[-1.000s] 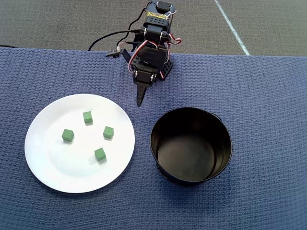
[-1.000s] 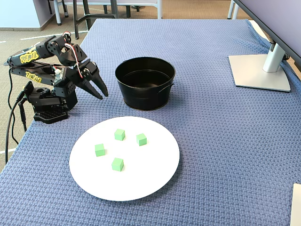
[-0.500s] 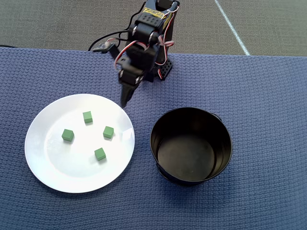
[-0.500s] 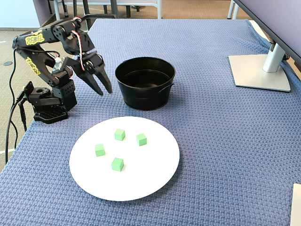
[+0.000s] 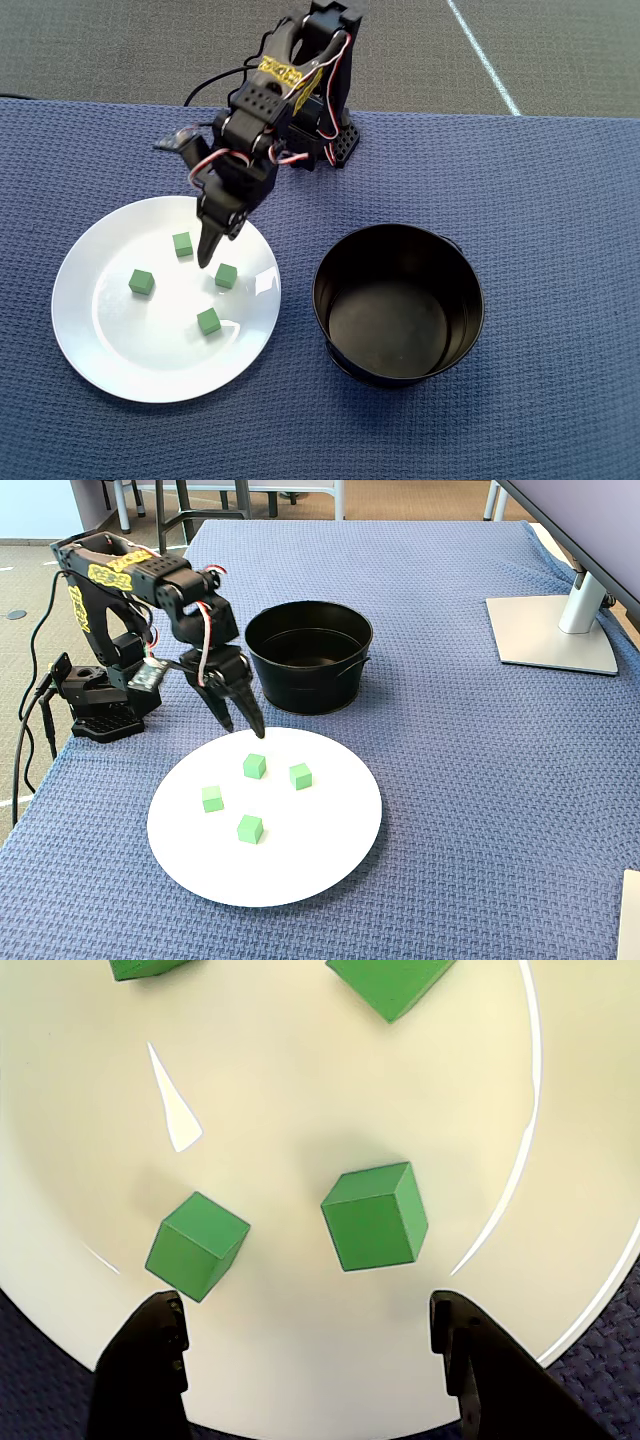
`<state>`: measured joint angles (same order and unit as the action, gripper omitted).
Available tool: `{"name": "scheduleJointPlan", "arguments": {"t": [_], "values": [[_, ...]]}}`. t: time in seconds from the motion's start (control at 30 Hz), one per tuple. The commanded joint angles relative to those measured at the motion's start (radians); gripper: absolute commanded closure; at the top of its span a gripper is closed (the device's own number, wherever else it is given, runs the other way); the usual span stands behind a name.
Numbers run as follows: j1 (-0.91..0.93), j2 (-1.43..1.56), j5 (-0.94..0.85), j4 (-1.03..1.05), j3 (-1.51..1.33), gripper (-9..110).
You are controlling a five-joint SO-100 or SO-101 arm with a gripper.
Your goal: Pick up the green cubes from the white plate and place them in the black recipient
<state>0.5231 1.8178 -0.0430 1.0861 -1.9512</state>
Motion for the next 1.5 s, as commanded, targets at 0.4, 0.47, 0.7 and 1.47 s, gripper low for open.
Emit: {"name": "scheduleJointPlan", "arguments": {"t": [0.4,0.47,0.7,1.47], "values": [[-0.021,-0.239,-0.334,-0.044,0.137,76],[-0.017,-0.259,-0.391,-0.044,0.144,76],[0.009,-0.334,-0.462,-0.06,0.198,76],[0.011,-0.407,-0.394,-0.112,0.213,102]]}}
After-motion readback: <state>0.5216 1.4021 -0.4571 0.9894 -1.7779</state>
